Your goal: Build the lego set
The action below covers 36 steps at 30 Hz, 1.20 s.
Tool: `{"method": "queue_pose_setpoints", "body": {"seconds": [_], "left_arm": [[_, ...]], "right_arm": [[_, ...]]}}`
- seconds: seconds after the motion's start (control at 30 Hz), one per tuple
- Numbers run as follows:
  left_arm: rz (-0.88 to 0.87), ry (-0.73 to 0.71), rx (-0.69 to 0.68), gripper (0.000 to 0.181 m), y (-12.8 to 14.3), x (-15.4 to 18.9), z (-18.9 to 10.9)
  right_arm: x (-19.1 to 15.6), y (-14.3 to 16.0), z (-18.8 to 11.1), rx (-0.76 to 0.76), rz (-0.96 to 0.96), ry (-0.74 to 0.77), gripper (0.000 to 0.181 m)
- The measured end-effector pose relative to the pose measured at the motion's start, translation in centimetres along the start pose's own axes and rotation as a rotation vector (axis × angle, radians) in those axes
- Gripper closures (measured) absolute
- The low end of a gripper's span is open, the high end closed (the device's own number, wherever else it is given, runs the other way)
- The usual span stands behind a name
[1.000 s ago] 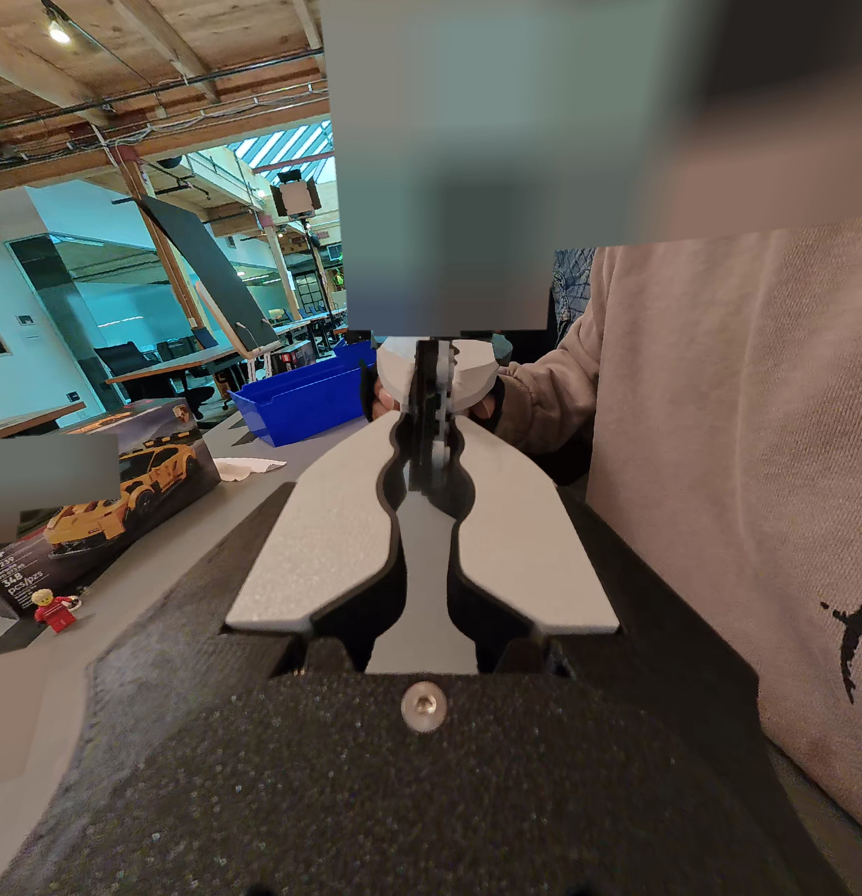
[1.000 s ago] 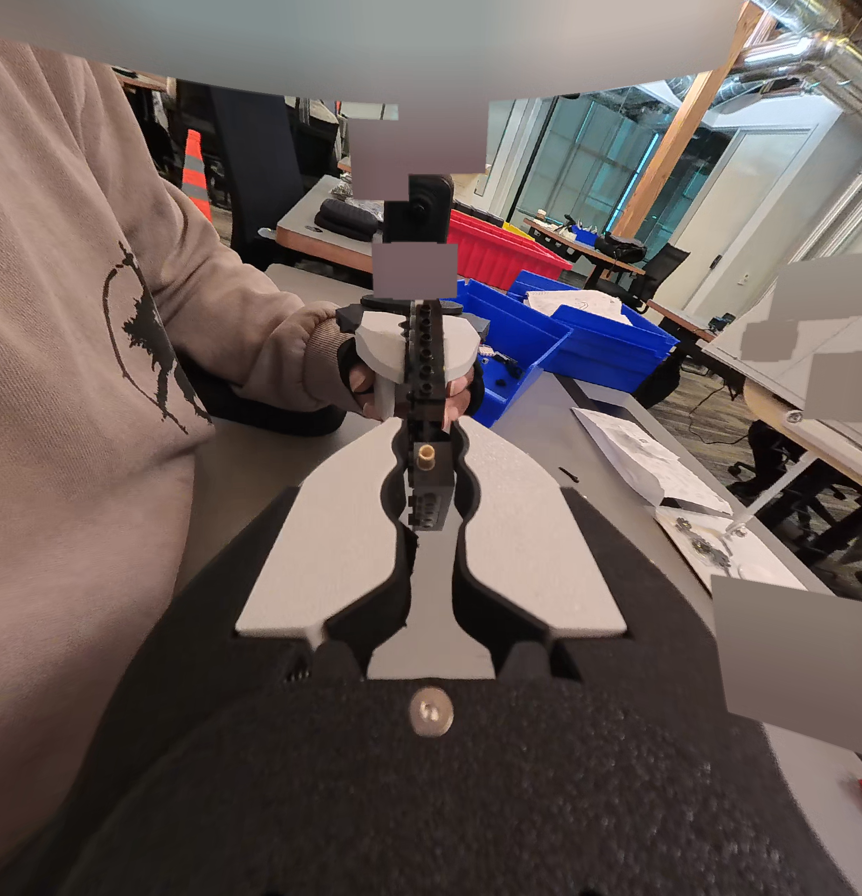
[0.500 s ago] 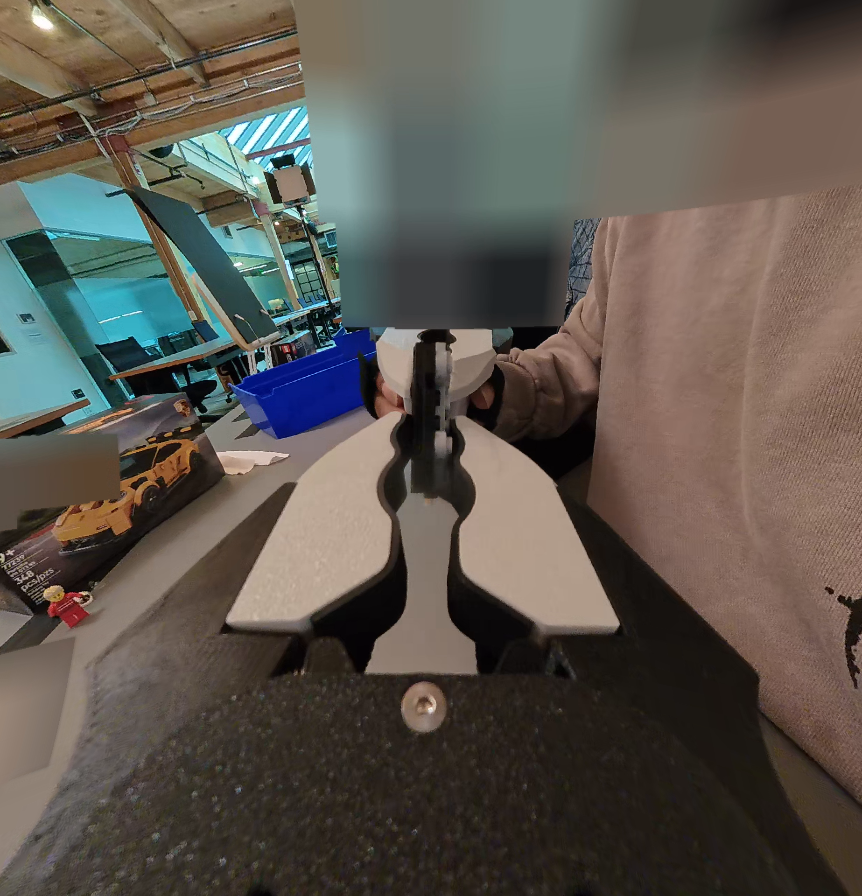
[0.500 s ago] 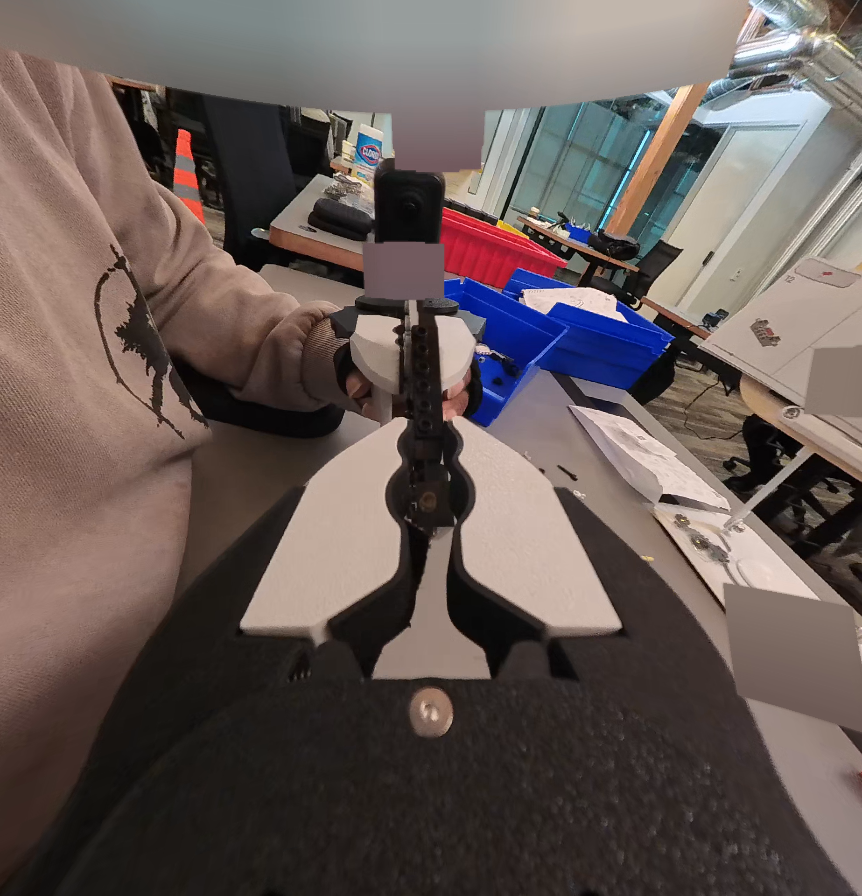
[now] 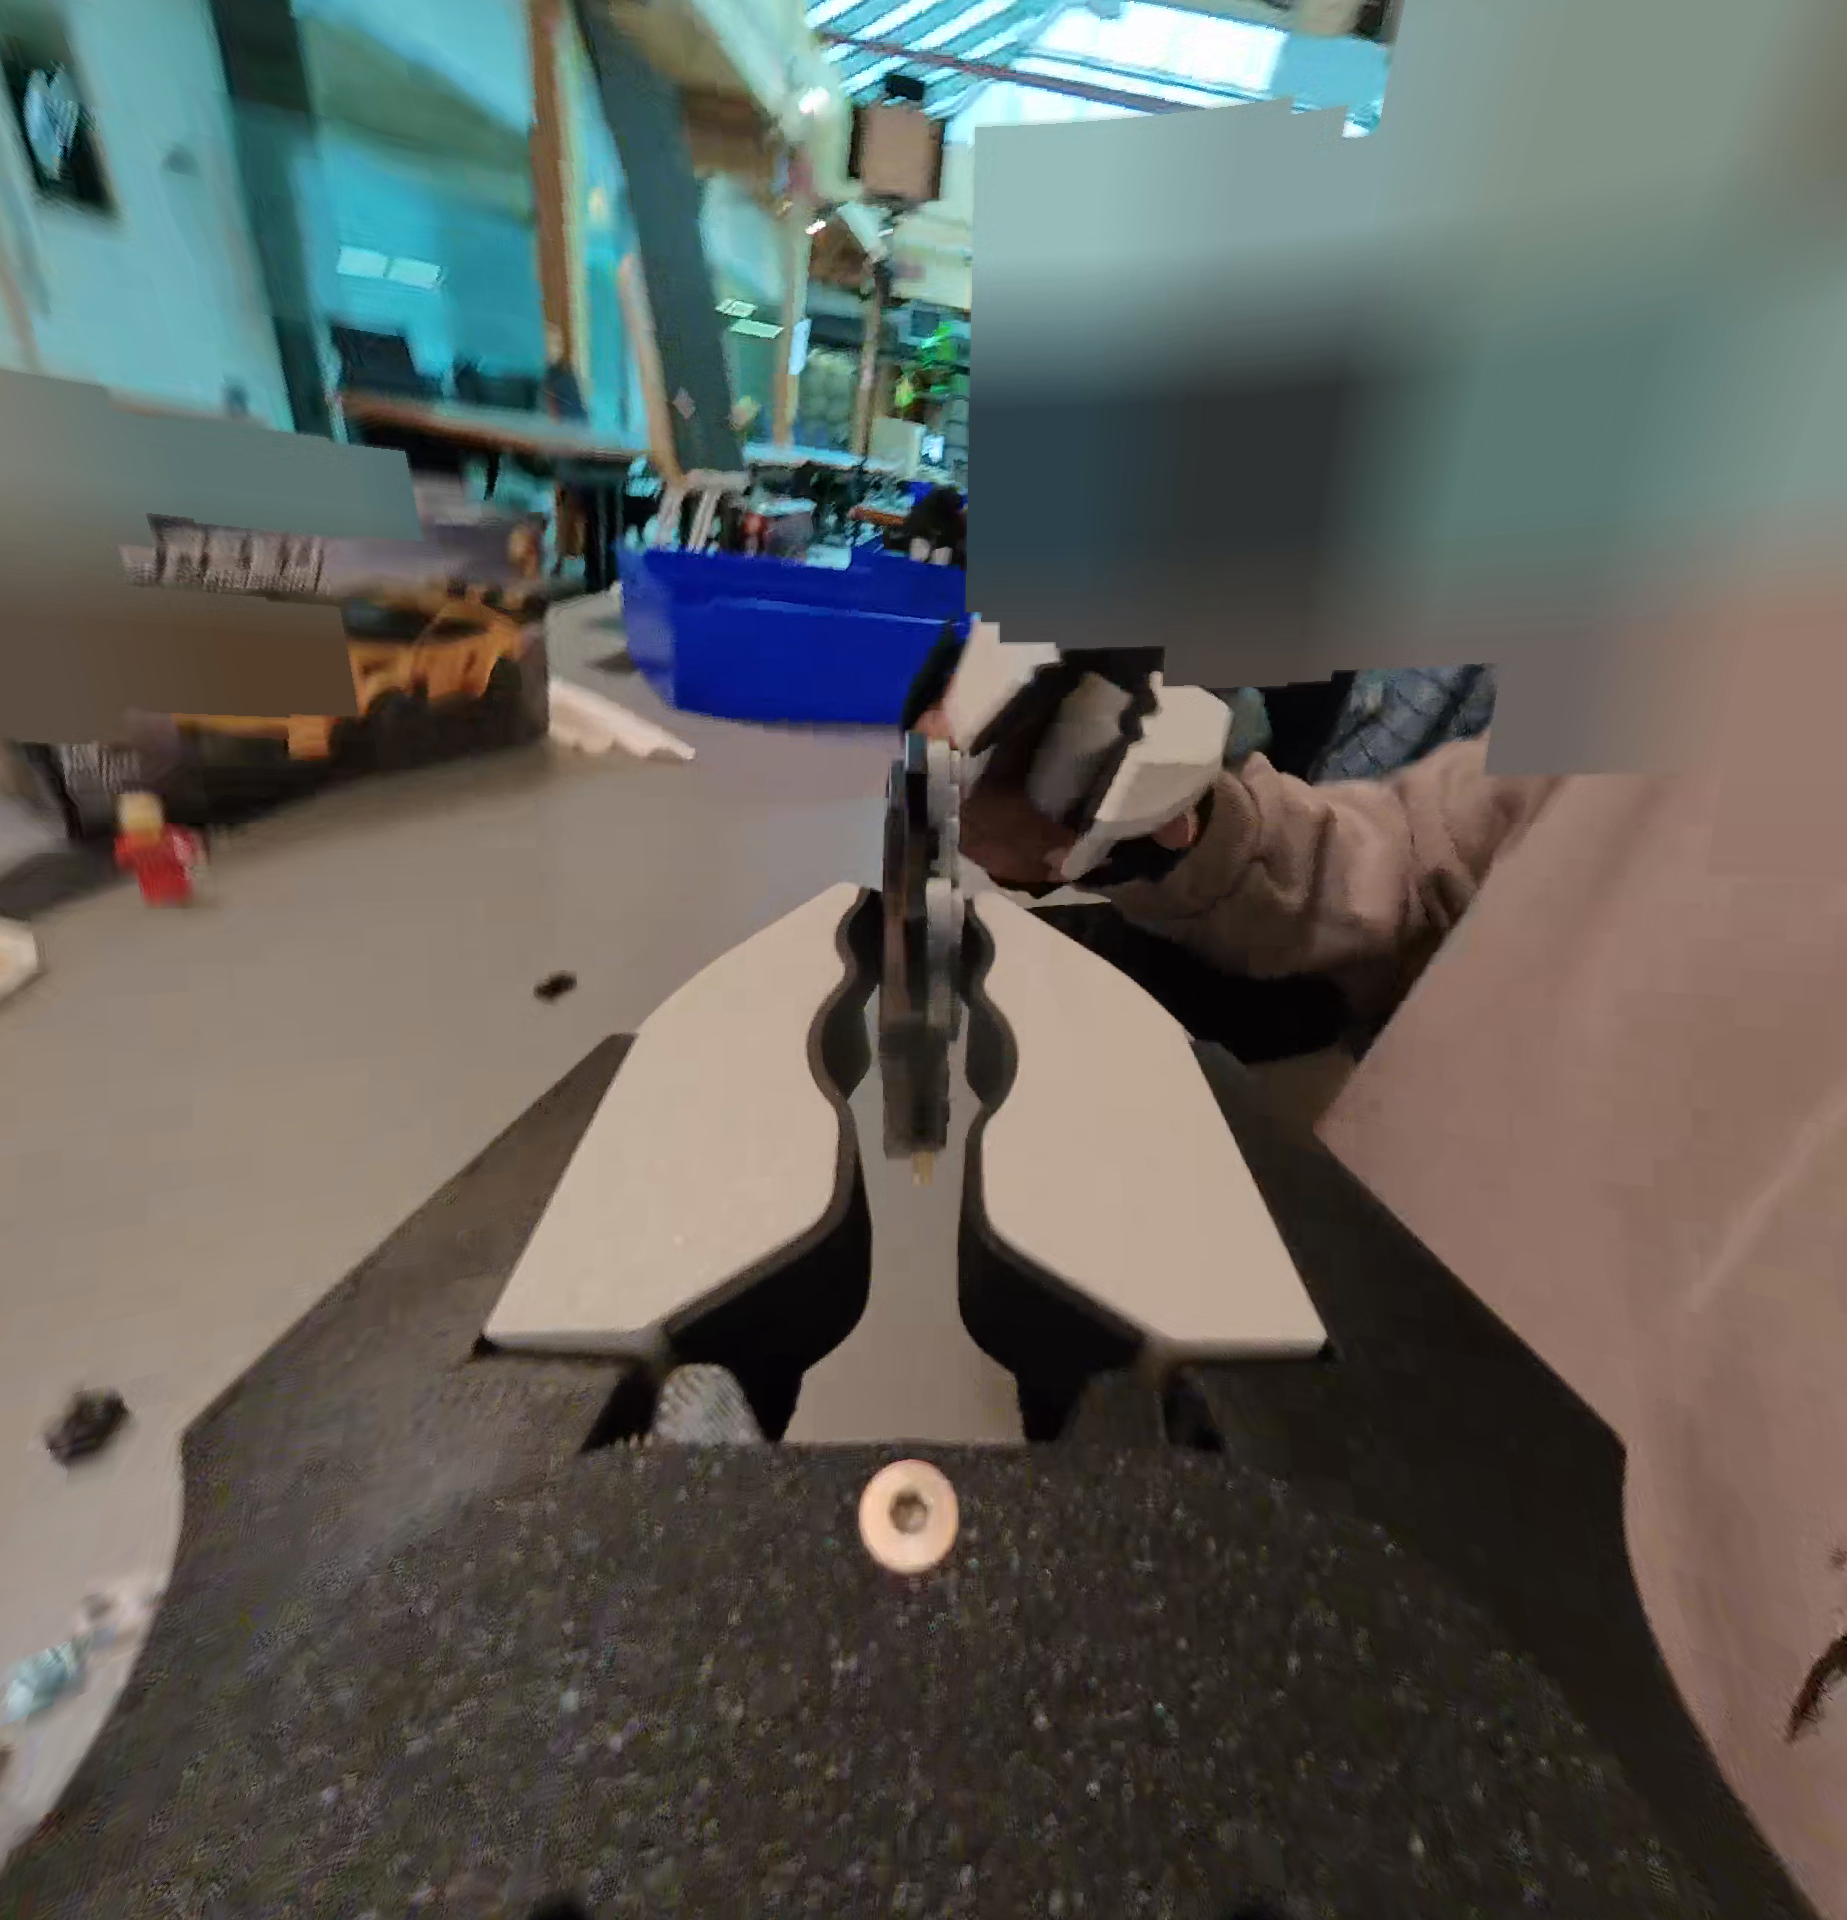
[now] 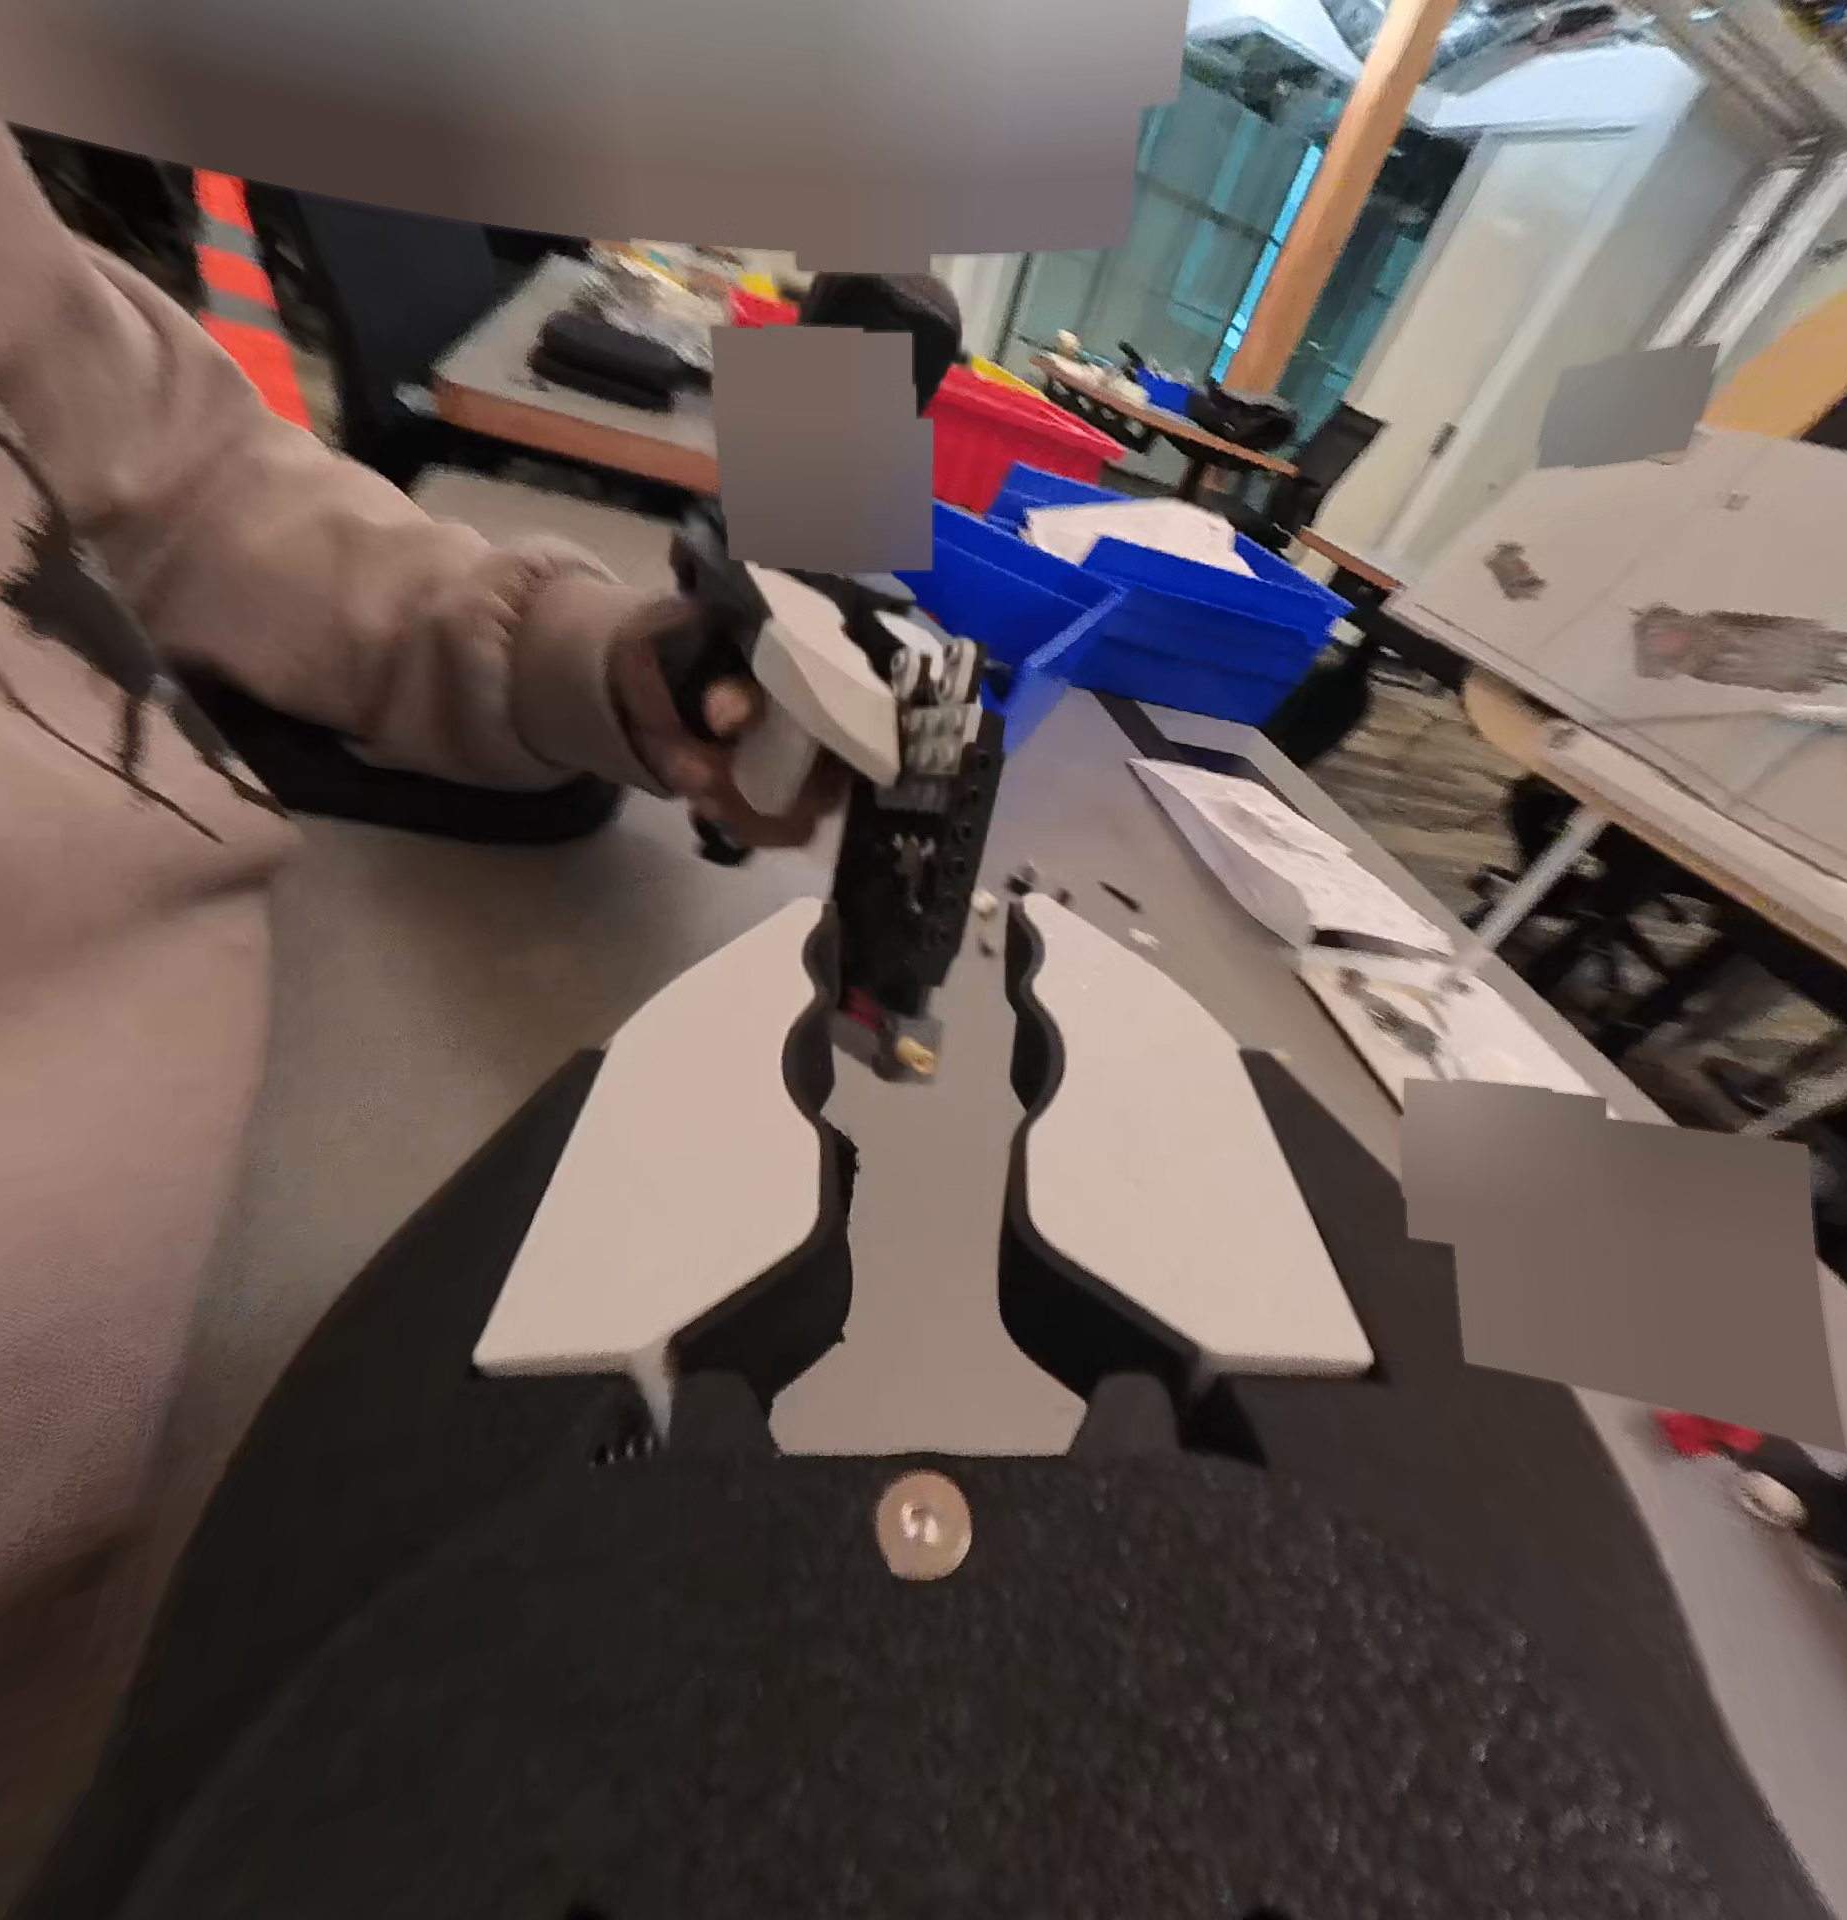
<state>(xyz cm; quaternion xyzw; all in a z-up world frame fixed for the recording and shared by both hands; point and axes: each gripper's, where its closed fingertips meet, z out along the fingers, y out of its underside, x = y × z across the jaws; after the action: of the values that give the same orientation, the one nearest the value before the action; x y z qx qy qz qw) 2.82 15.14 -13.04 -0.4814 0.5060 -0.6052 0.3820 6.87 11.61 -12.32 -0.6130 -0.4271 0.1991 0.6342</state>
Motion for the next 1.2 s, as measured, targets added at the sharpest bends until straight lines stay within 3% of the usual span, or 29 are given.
{"method": "queue_pose_setpoints", "body": {"seconds": [0.17,0.3,0.57,0.67,0.77,0.87,0.93,1.03,1.2], "left_arm": [[-0.468,-0.096,0.069,0.167,0.6,-3.3,0.1],[-0.607,-0.072,-0.008,0.167,2.8,-3.2,0.8],[-0.463,0.039,-0.208,0.167,4.6,-0.2,2.1],[-0.389,0.053,-0.229,0.167,4.4,0.7,2.4],[-0.335,0.051,-0.223,0.167,4.0,0.8,2.1],[-0.260,0.054,-0.160,0.165,3.1,0.6,1.8],[-0.240,0.040,-0.123,0.147,2.5,0.0,1.5],[-0.235,0.027,-0.116,0.138,2.9,-1.0,0.7],[-0.334,0.063,-0.030,0.140,2.8,-0.8,1.5]], "right_arm": [[0.6,3.7,1.3,-0.168,-0.019,0.063,0.138],[0.3,5.6,2.8,-0.214,0.069,0.021,0.134],[0.3,4.2,3.4,-0.194,0.396,-0.241,0.145],[-1.1,4.0,3.8,-0.227,0.485,-0.388,0.156],[-1.3,3.4,3.9,-0.166,0.547,-0.430,0.167],[-1.2,3.3,4.0,-0.120,0.582,-0.412,0.168],[-0.2,3.2,3.7,-0.081,0.605,-0.361,0.168],[2.7,1.6,2.8,0.106,0.689,-0.255,0.168],[6.0,-0.6,1.2,0.394,0.778,-0.107,0.168]]}}
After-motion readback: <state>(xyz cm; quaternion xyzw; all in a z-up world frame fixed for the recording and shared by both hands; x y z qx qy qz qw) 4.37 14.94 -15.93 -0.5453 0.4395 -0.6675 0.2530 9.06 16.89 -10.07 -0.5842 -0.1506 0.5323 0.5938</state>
